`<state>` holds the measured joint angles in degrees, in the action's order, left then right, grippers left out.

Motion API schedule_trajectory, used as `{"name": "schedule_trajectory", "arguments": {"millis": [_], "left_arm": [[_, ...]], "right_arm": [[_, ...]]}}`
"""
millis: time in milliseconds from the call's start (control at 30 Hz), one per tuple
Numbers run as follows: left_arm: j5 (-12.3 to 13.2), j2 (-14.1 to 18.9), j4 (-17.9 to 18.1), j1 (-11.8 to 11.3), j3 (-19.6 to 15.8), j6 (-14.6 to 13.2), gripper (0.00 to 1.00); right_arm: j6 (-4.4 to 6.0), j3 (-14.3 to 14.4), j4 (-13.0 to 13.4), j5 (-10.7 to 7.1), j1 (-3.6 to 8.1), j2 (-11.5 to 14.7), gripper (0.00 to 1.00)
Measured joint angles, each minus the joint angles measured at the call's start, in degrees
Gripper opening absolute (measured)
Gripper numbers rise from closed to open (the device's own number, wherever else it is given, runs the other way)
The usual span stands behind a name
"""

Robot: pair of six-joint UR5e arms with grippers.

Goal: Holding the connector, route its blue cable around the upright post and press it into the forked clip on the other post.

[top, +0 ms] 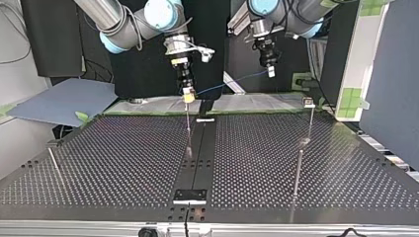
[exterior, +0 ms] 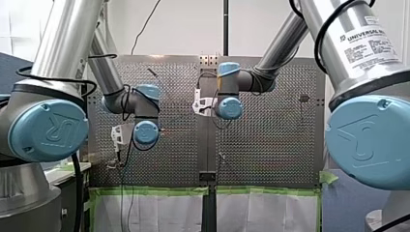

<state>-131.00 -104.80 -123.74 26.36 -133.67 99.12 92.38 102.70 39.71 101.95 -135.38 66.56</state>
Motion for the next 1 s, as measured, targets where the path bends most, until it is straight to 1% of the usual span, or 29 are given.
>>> {"name": "schedule_trajectory", "arguments": {"millis": [167, 367, 533, 667, 1000], "left_arm": [[-1.2, 2.6, -2.6, -0.5, 1.8, 1.2, 0.01], [-2.4, 5.5, -5.6, -1.2, 4.5, 1.5, 0.01], [-2.7, 7.7, -7.7, -1.5, 6.6, 1.5, 0.01], [-2.8, 9.4, -9.4, -1.8, 8.3, 1.5, 0.01], [-2.8, 14.1, -14.1, -3.0, 13.1, 1.3, 0.01]], "right_arm": [[-0.24, -2.4, -2.6, -0.39, 0.21, 2.6, 0.00], [-0.33, -4.6, -5.4, -0.76, 0.24, 5.4, 0.00], [-0.33, -6.1, -7.8, -1.79, 0.24, 7.6, 0.00], [-0.34, -7.0, -9.5, -2.27, 0.24, 8.0, 0.00], [-0.26, -9.7, -13.8, -2.90, 0.30, 8.0, 0.00]]}}
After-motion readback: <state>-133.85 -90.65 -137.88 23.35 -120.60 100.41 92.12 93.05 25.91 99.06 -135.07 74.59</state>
